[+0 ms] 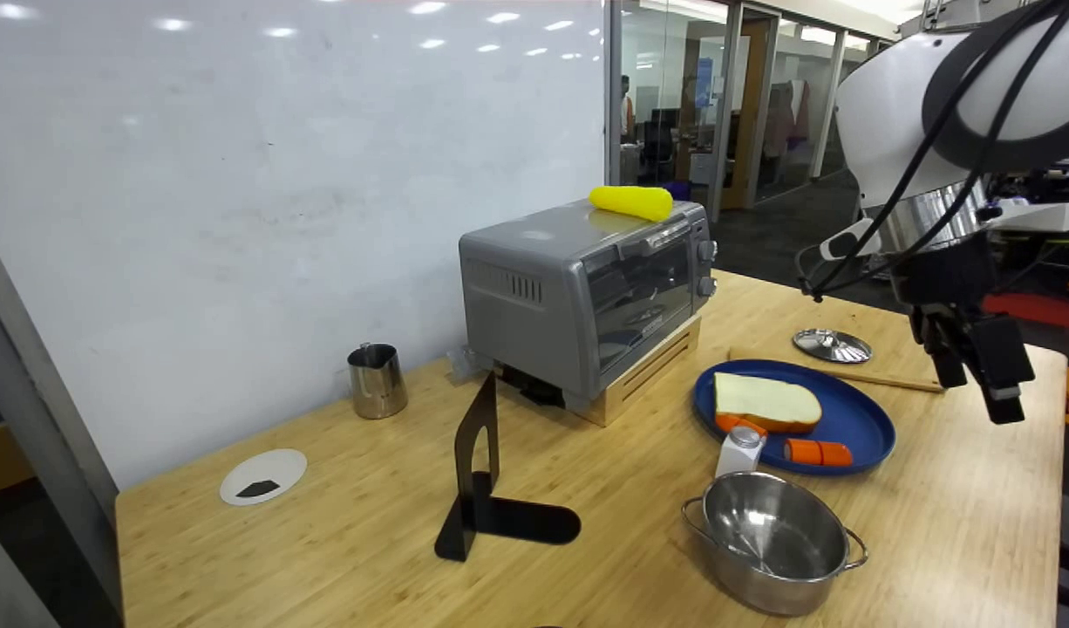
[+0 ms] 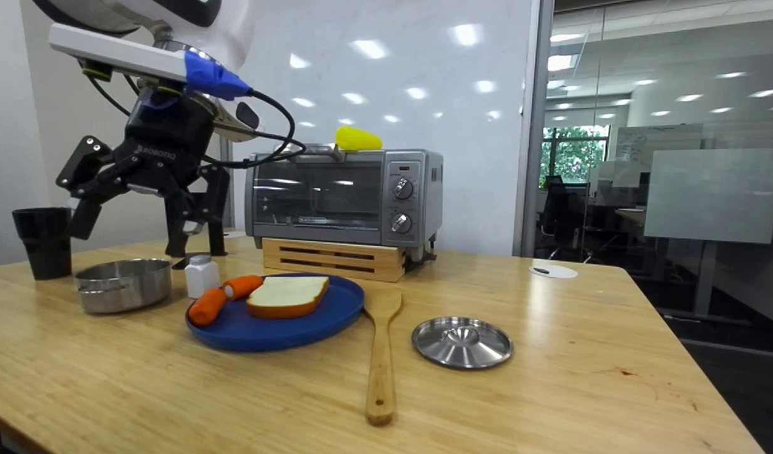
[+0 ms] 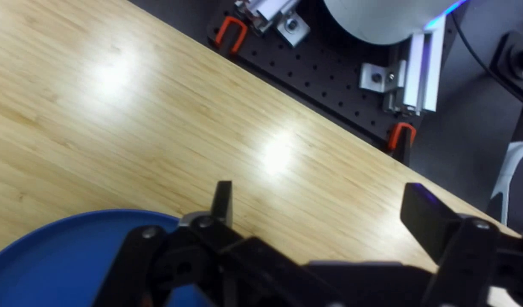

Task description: Take the lid off the pot, put it on the table, take half a carrot from the plate, put it in the pot then cover the pot with the lid

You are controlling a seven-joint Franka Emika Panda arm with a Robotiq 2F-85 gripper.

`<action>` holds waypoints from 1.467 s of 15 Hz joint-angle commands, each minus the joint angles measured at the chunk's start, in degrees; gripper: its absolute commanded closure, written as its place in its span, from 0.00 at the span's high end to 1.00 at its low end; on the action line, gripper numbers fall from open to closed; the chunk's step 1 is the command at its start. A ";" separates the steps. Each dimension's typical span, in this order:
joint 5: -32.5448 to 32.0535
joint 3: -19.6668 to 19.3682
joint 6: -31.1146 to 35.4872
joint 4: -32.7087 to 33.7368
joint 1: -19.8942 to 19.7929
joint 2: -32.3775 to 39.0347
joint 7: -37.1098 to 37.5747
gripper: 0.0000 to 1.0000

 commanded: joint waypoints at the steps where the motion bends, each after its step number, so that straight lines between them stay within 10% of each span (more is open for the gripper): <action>1: -1.05 -0.17 -0.07 0.07 0.12 0.02 -0.86 1.00; 22: 1.65 -3.14 18.97 0.21 0.18 7.83 -28.46 1.00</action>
